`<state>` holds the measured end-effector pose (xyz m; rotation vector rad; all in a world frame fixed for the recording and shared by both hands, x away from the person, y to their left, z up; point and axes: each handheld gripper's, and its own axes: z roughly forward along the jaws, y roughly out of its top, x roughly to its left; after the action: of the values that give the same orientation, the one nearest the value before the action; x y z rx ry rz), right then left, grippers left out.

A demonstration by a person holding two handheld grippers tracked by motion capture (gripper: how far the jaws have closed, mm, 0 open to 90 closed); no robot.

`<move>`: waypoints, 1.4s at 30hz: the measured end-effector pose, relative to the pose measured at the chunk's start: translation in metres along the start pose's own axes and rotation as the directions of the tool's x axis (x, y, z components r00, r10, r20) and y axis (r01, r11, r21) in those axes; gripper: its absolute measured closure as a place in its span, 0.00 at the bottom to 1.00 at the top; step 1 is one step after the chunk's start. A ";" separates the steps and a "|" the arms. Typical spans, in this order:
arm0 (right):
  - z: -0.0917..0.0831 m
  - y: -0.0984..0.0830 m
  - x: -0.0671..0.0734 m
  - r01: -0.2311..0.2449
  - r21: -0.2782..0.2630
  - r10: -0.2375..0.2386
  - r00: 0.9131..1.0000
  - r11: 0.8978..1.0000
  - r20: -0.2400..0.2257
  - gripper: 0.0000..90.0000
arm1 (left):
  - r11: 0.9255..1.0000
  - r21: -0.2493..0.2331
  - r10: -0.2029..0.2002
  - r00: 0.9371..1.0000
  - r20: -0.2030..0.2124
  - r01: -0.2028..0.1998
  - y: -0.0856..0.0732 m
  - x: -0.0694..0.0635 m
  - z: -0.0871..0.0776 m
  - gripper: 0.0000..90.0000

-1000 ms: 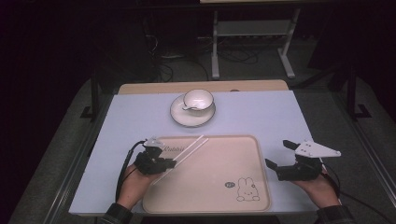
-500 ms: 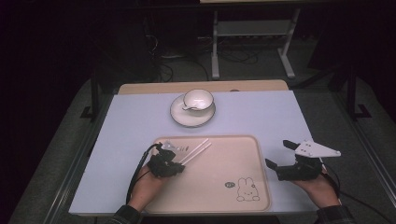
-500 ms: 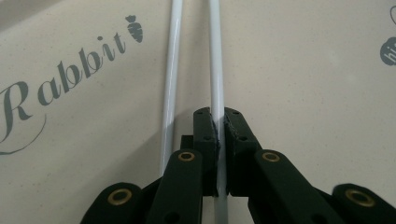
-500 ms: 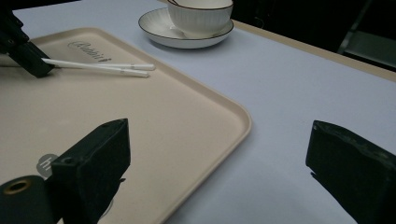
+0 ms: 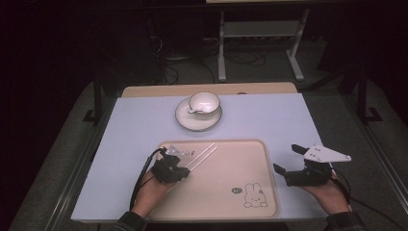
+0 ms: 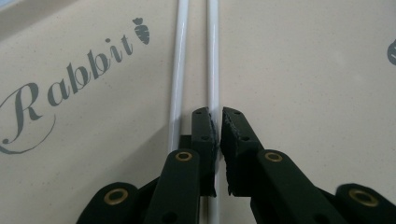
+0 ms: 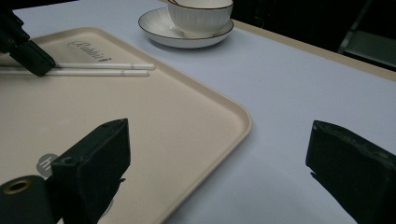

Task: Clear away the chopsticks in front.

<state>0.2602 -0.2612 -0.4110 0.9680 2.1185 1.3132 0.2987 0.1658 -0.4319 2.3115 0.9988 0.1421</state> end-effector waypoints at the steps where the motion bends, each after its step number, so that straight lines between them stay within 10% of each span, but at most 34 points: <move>1: 0.000 0.000 0.000 0.000 0.000 0.000 1.000 1.000 0.000 0.07 | 1.000 0.000 0.000 1.000 0.001 0.000 0.000 0.000 0.000 0.92; 11: 0.001 0.000 0.000 -0.002 0.001 0.002 1.000 1.000 0.003 0.07 | 0.997 -0.069 0.044 0.997 0.069 -0.039 0.023 0.001 -0.003 0.98; 23: -0.001 -0.001 -0.001 -0.005 -0.005 0.005 1.000 1.000 0.001 0.07 | 0.993 -0.050 0.112 0.987 0.115 -0.107 0.078 -0.003 0.045 1.00; 32: -0.002 -0.001 -0.001 -0.004 -0.002 0.004 1.000 1.000 0.007 0.07 | 0.995 -0.050 0.097 0.990 0.107 -0.092 0.091 0.005 0.072 0.99; 42: -0.005 -0.002 -0.002 -0.009 -0.004 0.009 1.000 1.000 0.014 0.07 | 0.997 -0.053 0.058 0.996 0.072 -0.054 0.085 0.025 0.064 1.00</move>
<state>0.2571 -0.2660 -0.4109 0.9834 2.1029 1.3107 0.3908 0.1067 -0.4386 2.2826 0.8845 0.1036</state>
